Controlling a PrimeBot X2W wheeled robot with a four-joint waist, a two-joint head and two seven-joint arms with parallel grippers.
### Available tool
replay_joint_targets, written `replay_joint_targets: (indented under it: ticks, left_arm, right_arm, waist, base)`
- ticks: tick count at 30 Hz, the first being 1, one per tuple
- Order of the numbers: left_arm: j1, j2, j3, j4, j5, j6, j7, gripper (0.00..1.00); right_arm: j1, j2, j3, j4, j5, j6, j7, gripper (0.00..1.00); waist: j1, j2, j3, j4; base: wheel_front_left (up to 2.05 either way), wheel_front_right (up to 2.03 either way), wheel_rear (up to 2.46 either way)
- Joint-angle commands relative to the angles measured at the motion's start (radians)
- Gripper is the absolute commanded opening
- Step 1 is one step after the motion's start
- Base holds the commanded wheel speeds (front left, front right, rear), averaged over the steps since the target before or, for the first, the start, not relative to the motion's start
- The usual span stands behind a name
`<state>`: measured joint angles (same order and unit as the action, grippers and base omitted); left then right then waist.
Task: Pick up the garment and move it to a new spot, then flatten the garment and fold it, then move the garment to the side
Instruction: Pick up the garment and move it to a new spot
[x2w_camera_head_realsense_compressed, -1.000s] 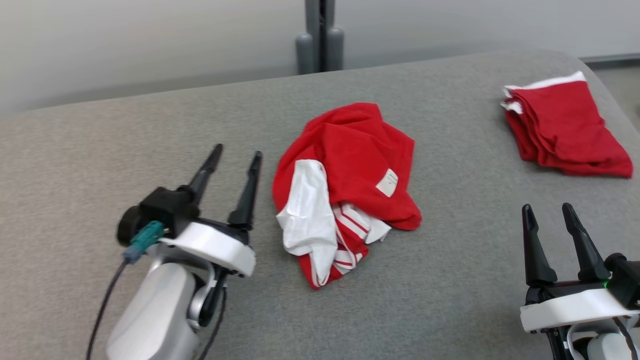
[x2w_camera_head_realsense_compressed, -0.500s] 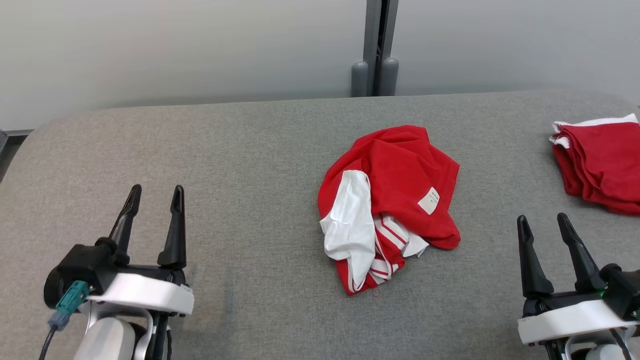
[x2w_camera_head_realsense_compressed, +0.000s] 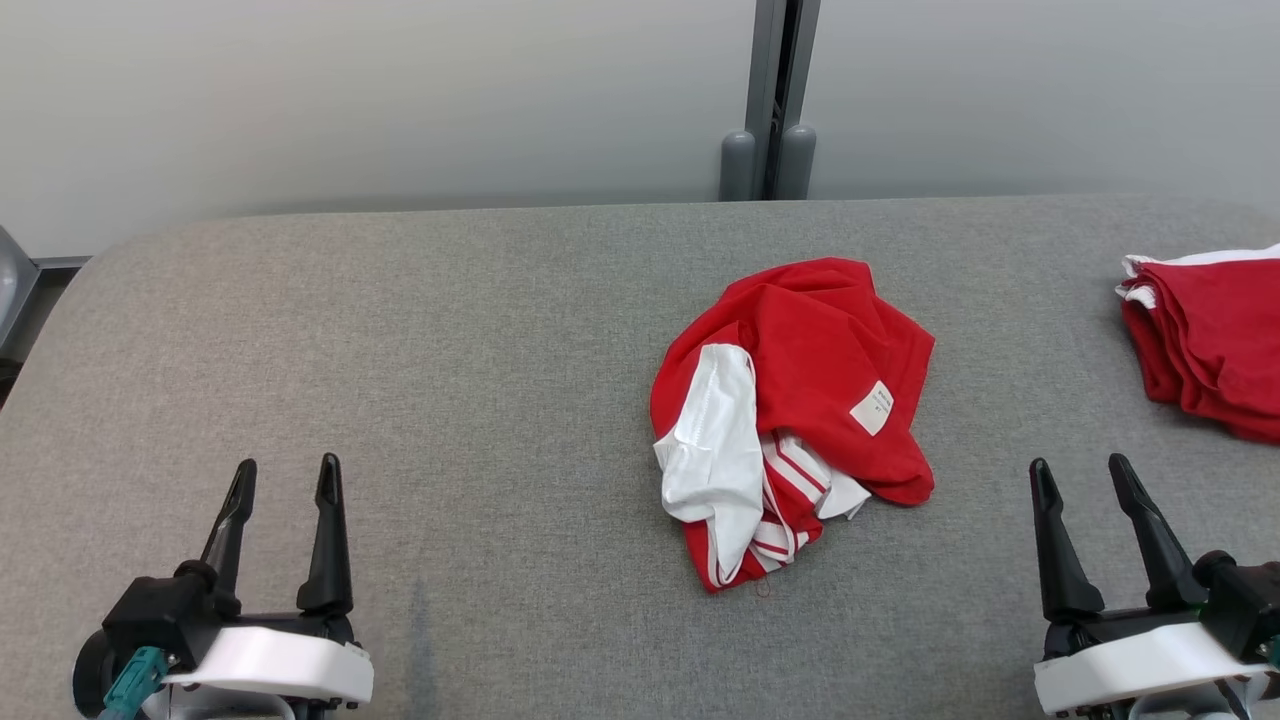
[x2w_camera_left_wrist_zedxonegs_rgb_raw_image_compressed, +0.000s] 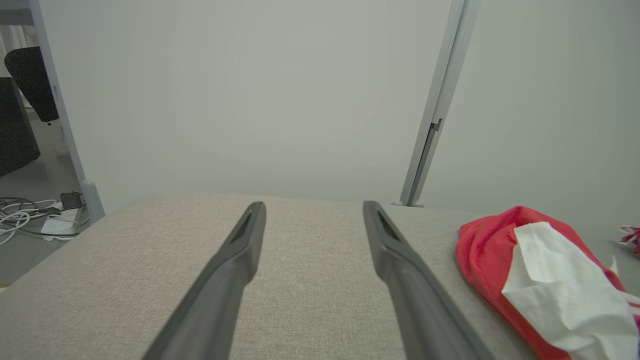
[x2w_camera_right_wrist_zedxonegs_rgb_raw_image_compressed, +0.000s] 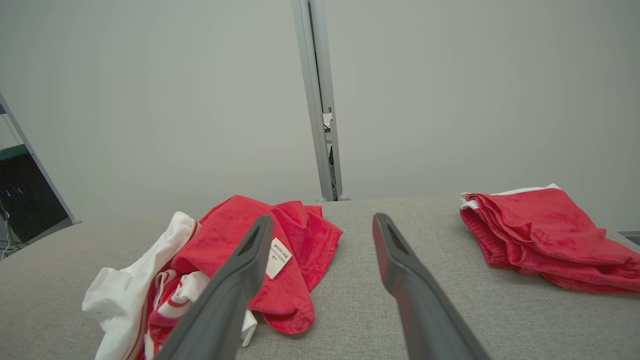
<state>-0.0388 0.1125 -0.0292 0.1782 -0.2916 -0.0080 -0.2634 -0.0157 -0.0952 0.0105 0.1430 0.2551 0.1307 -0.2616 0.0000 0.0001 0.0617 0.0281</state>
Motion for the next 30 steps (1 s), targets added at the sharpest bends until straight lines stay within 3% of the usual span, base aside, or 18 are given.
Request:
replay_joint_targets:
  ticks: [1, 30]
  left_arm:
    - [0.011, -0.001, 0.013, -0.005, 0.011, -0.004, -0.001, 1.0]
    - [0.058, -0.054, 0.08, -0.007, 0.073, -0.029, -0.001, 1.0]
  right_arm:
    - [0.004, -0.002, 0.001, 0.001, 0.008, 0.0, -0.005, 1.0]
    - [0.015, 0.002, 0.01, 0.026, 0.016, 0.0, -0.005, 1.0]
  waist:
    - [0.0, -0.0001, -0.001, 0.0]
    - [0.0, -0.0001, -0.008, -0.008]
  base:
    - [0.0, 0.0, 0.0]
    - [0.0, 0.0, 0.0]
